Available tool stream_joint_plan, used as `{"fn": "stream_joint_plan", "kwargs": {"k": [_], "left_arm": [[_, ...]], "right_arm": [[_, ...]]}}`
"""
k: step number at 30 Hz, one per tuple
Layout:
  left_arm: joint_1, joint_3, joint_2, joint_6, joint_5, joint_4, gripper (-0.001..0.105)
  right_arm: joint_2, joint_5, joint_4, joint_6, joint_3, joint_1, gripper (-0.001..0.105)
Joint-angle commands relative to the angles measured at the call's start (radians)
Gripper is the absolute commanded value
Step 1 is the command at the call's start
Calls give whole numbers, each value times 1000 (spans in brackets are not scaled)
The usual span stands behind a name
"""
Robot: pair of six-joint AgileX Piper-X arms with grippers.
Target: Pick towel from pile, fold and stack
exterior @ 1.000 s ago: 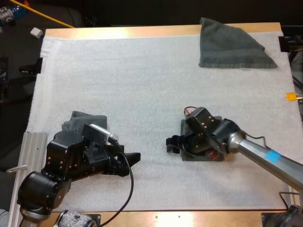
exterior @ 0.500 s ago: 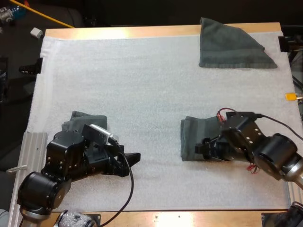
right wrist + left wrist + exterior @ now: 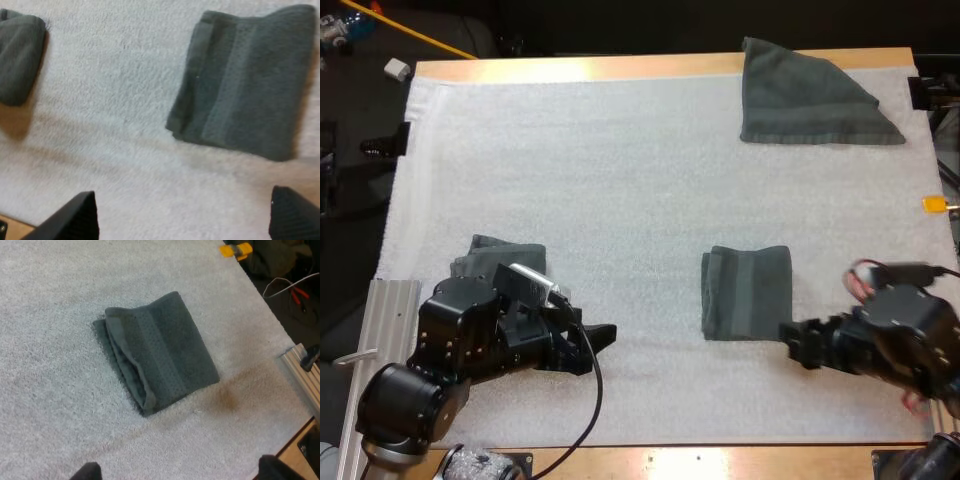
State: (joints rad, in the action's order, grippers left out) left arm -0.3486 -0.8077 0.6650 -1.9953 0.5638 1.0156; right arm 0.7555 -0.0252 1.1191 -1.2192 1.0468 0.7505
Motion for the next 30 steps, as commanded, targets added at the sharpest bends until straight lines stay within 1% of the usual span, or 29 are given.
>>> {"fn": "stream_joint_plan", "kwargs": {"k": [1, 5, 9, 11, 13, 16, 20, 25, 30], "left_arm": [[-1, -5, -9, 11, 1, 5, 61], [-1, -4, -1, 12, 2, -21, 63], [0, -3, 33, -9, 11, -94, 70], [-2, 7, 20, 3, 8, -63, 71], [-8, 27, 70, -17, 26, -120, 71], [-33, 35, 149, -40, 34, -187, 71], [-112, 33, 286, -87, 26, -305, 71], [-190, 29, 477, -174, 22, -470, 71], [-228, 26, 646, -262, 21, -609, 71]], "right_arm": [[-82, 54, 68, 0, 8, 2, 68], [-127, 93, 88, 2, 5, 0, 68], [-125, 112, 87, -3, 6, 3, 68], [-126, 103, 81, -2, 5, 1, 68], [-129, 107, 86, -4, 5, 2, 68], [-129, 108, 89, -3, 5, 1, 68], [-128, 110, 95, -5, 5, -1, 68], [-129, 110, 100, -3, 5, -3, 68], [-128, 115, 102, 0, 5, -2, 68]]}}
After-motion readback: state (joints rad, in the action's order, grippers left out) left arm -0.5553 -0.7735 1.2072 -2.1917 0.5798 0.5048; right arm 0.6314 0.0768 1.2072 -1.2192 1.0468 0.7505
